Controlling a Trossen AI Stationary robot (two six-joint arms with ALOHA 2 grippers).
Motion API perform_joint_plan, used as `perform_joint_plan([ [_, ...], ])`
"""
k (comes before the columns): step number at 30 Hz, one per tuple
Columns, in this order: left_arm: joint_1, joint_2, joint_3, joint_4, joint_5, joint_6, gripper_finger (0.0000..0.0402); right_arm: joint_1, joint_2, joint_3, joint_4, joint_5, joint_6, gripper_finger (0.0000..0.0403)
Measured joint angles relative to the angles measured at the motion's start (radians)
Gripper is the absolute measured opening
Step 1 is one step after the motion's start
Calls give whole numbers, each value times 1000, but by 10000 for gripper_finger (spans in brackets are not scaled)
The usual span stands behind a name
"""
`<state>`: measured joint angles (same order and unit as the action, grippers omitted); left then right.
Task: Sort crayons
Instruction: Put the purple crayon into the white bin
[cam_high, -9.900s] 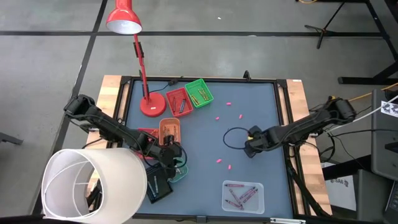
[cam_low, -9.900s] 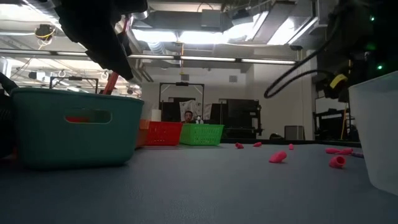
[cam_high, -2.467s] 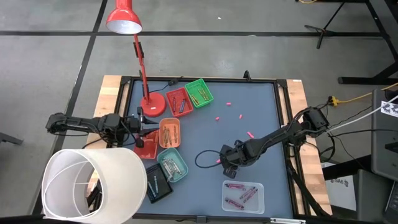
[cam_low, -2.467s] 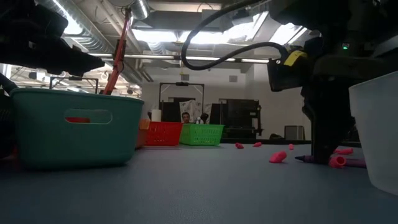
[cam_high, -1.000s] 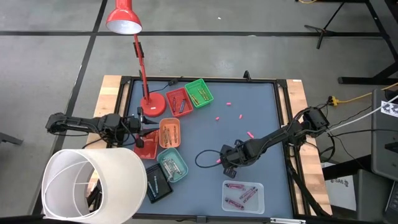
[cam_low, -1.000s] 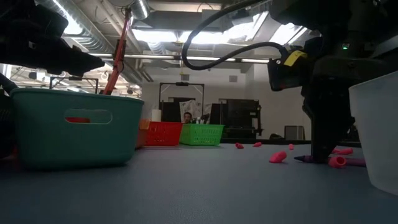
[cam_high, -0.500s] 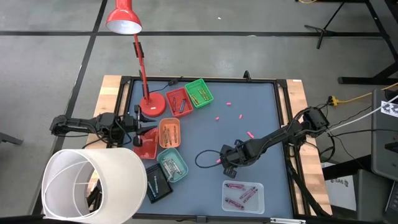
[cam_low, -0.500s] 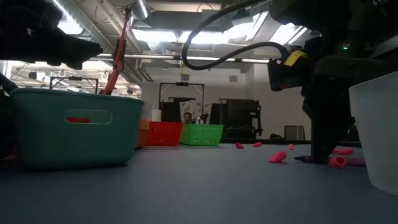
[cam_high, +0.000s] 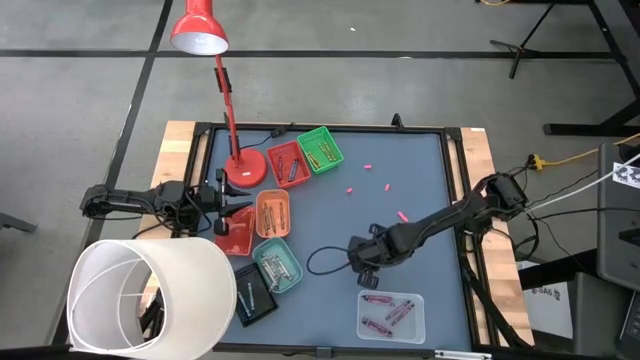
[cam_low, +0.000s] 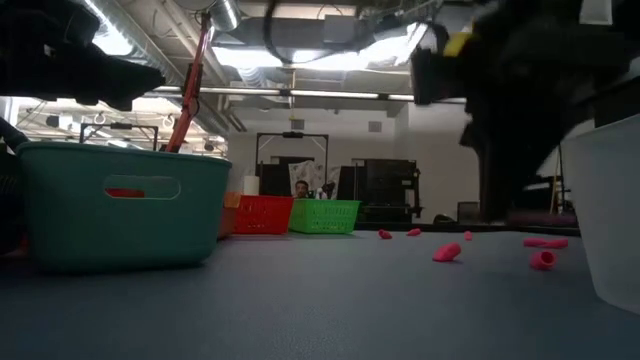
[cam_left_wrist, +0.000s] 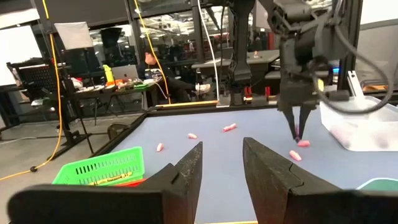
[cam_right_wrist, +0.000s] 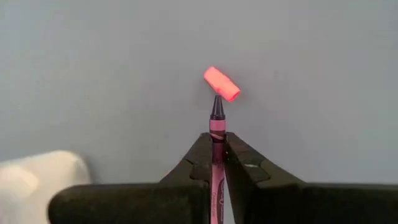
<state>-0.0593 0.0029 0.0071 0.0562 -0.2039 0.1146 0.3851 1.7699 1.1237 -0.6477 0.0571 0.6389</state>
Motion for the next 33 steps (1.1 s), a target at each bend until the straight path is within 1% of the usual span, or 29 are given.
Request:
perform_joint_plan([
  [6,0,0,0,-1,0,0,100,0,-2,139,-153,-13,-42,21],
  [9,0,0,0,-1,0,0,100,1,-2,204,-204,-82,-44,21],
  [13,0,0,0,-2,0,0,100,17,-3,257,-208,-222,-43,21],
  [18,0,0,0,-2,0,0,100,85,-4,270,-209,-300,-42,21],
  [25,0,0,0,-2,0,0,100,210,-4,270,-211,-301,-42,21],
  [31,0,0,0,-2,0,0,100,290,-4,270,-212,-203,-43,21],
  [33,0,0,0,-2,0,0,100,306,-4,270,-212,-195,-42,21],
])
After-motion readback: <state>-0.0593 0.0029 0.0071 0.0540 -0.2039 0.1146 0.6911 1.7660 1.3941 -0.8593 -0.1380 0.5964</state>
